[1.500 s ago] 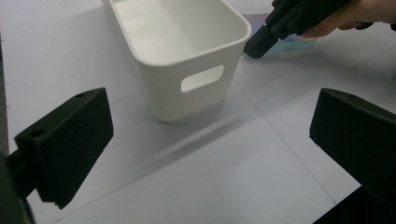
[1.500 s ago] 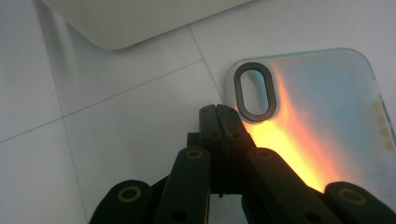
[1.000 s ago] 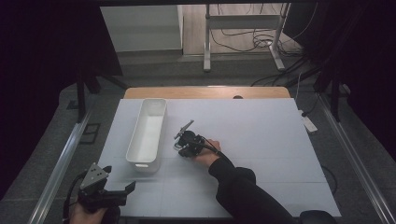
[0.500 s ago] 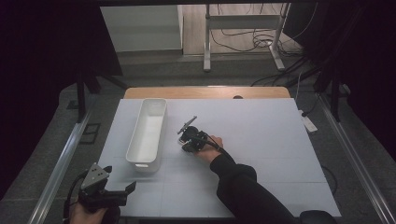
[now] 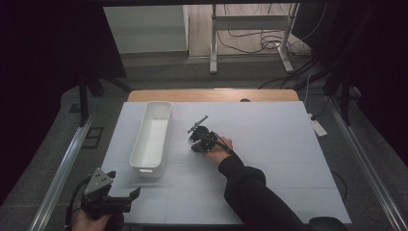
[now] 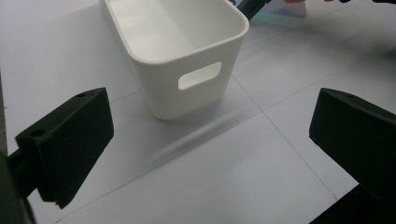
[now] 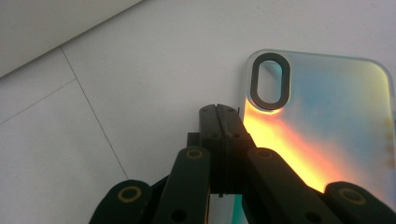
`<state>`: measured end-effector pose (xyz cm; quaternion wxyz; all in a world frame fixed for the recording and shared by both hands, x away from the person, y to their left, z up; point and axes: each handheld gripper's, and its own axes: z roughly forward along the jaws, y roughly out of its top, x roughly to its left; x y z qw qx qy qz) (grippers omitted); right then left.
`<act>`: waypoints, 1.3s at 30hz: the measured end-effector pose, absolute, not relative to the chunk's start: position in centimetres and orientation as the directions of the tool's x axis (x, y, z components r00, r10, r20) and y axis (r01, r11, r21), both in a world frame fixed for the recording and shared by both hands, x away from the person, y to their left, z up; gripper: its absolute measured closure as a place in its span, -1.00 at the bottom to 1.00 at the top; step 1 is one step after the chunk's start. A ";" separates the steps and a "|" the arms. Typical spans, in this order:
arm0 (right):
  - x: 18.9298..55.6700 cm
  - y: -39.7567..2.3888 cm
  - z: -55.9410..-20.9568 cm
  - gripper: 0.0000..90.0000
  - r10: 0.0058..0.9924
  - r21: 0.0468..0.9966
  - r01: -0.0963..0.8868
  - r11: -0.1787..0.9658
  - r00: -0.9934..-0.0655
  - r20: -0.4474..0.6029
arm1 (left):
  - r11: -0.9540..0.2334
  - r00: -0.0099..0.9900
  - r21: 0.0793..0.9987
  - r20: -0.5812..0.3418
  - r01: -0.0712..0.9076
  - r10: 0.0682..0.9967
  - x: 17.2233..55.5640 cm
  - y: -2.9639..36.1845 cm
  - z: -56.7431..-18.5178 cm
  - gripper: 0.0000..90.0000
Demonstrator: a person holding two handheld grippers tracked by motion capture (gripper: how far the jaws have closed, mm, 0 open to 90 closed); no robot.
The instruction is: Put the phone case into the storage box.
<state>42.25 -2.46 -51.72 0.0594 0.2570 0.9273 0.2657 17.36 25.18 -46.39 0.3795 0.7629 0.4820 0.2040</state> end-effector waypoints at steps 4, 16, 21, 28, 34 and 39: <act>42.1 -2.4 -51.6 0.98 0.509 0.524 0.449 0.724 -0.860 0.035 | -0.249 0.453 0.776 -0.053 0.580 0.890 17.4 25.2 -46.4 -0.99; 41.8 -2.9 -49.5 0.60 0.489 0.536 0.430 0.727 -0.871 0.036 | -0.254 0.454 0.773 -0.049 0.581 0.890 17.4 25.1 -46.4 -0.99; 41.9 -3.2 -49.1 0.35 0.502 0.532 0.440 0.724 -0.864 0.032 | -0.254 0.454 0.773 -0.048 0.581 0.890 17.4 25.1 -46.4 -0.99; 42.1 -4.0 -48.8 -0.06 0.510 0.527 0.449 0.722 -0.860 0.034 | -0.256 0.454 0.772 -0.046 0.581 0.890 17.4 25.1 -46.4 -0.99; 42.5 -4.7 -48.6 -0.33 0.521 0.515 0.455 0.726 -0.853 0.020 | -0.256 0.453 0.772 -0.046 0.581 0.890 17.4 25.1 -46.4 -0.99; 42.9 -5.4 -48.4 -0.55 0.526 0.507 0.459 0.730 -0.851 0.014 | -0.257 0.455 0.772 -0.046 0.582 0.890 17.4 25.1 -46.4 -0.99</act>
